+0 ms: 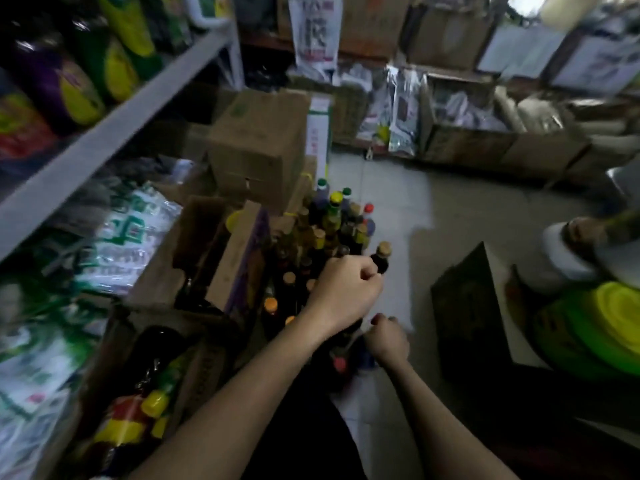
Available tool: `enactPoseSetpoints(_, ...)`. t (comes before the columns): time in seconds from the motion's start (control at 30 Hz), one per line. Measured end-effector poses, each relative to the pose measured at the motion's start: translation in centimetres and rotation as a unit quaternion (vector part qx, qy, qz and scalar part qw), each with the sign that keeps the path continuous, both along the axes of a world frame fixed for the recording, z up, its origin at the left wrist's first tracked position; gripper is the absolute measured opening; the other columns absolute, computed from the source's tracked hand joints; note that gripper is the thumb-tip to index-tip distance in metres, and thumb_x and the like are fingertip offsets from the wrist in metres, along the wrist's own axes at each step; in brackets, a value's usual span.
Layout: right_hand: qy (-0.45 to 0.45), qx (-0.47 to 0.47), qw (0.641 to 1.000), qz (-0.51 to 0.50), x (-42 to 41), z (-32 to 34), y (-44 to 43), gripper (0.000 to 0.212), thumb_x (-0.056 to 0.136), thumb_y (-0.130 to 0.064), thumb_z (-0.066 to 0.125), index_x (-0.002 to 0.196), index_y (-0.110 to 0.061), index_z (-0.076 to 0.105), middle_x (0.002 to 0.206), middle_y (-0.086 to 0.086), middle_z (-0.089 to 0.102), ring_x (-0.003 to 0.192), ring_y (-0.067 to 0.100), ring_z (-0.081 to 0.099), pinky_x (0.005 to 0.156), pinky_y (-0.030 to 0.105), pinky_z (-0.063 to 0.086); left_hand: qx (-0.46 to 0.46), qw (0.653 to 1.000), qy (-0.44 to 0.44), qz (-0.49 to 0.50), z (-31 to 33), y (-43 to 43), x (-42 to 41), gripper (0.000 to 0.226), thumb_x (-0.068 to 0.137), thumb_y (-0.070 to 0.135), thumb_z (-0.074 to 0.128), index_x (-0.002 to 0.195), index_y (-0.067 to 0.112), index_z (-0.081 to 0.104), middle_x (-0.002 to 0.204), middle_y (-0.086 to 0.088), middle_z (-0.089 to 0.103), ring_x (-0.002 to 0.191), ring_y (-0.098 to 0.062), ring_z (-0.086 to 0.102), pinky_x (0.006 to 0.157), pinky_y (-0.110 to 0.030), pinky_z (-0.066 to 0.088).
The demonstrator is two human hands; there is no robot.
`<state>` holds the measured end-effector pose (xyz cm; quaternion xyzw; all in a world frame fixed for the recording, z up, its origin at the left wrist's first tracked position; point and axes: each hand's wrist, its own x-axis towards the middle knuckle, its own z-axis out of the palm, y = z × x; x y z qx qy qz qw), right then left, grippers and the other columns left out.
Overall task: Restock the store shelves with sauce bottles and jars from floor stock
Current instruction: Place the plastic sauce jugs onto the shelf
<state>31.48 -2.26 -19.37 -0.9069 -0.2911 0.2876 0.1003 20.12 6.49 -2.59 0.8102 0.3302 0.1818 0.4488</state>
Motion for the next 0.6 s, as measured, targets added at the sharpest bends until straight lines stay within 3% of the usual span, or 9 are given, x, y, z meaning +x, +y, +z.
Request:
enactPoseSetpoints(0.13,0.058,-0.065,0.996,0.028,1.4,-4.6,-2.1,0.044,0.094,-0.038,0.054,0.130,-0.015,0.045,0.127,0.016,0.053,0.118,0.036,0.052,0.091,0.040,0.044,-0.043,0.999,-0.013,-0.027,-2.9,-0.6,0.6,0.028,0.075,0.015,0.057,0.055,0.001,0.044,0.059,-0.020,0.049,0.055,-0.028,0.046,0.053,-0.044,0.037)
enactPoseSetpoints(0.23,0.035,-0.044,0.998,0.017,1.4,-6.2,-2.1,0.034,0.099,-0.043,0.046,0.119,-0.016,0.054,0.116,0.013,0.066,0.104,0.034,0.063,0.085,0.039,0.051,-0.033,0.998,-0.017,-0.043,-3.4,-0.4,1.1,0.029,0.069,0.023,0.053,0.051,0.007,0.037,0.052,-0.014,0.040,0.054,-0.030,0.044,0.051,-0.046,0.035)
enactPoseSetpoints(0.33,-0.010,-0.019,1.000,-0.006,1.3,-6.6,-1.9,0.034,0.094,-0.047,0.051,0.108,-0.018,0.061,0.106,0.011,0.069,0.097,0.034,0.066,0.076,0.036,0.051,0.002,0.998,0.005,-0.067,-3.6,-0.2,1.2,0.030,0.069,0.026,0.053,0.050,0.010,0.036,0.047,-0.003,0.036,0.052,-0.026,0.043,0.050,-0.046,0.036)
enactPoseSetpoints(0.5,-0.049,-0.010,0.999,0.011,1.5,-4.8,-2.5,0.023,0.093,-0.035,0.055,0.107,-0.016,0.052,0.103,0.013,0.068,0.092,0.034,0.066,0.074,0.039,0.055,-0.008,0.999,0.024,-0.047,-4.6,0.7,0.3,0.028,0.069,0.028,0.049,0.052,0.009,0.039,0.049,-0.006,0.039,0.053,-0.031,0.045,0.049,-0.045,0.035)
enactPoseSetpoints(0.6,-0.069,0.027,0.997,0.023,2.7,-0.3,-2.4,0.020,0.093,-0.031,0.056,0.102,-0.017,0.045,0.099,0.012,0.066,0.087,0.032,0.064,0.070,0.041,0.054,0.010,0.998,0.067,0.003,-4.9,0.9,0.0,0.029,0.079,0.030,0.050,0.055,0.016,0.044,0.049,0.003,0.043,0.048,-0.020,0.044,0.047,-0.036,0.032)
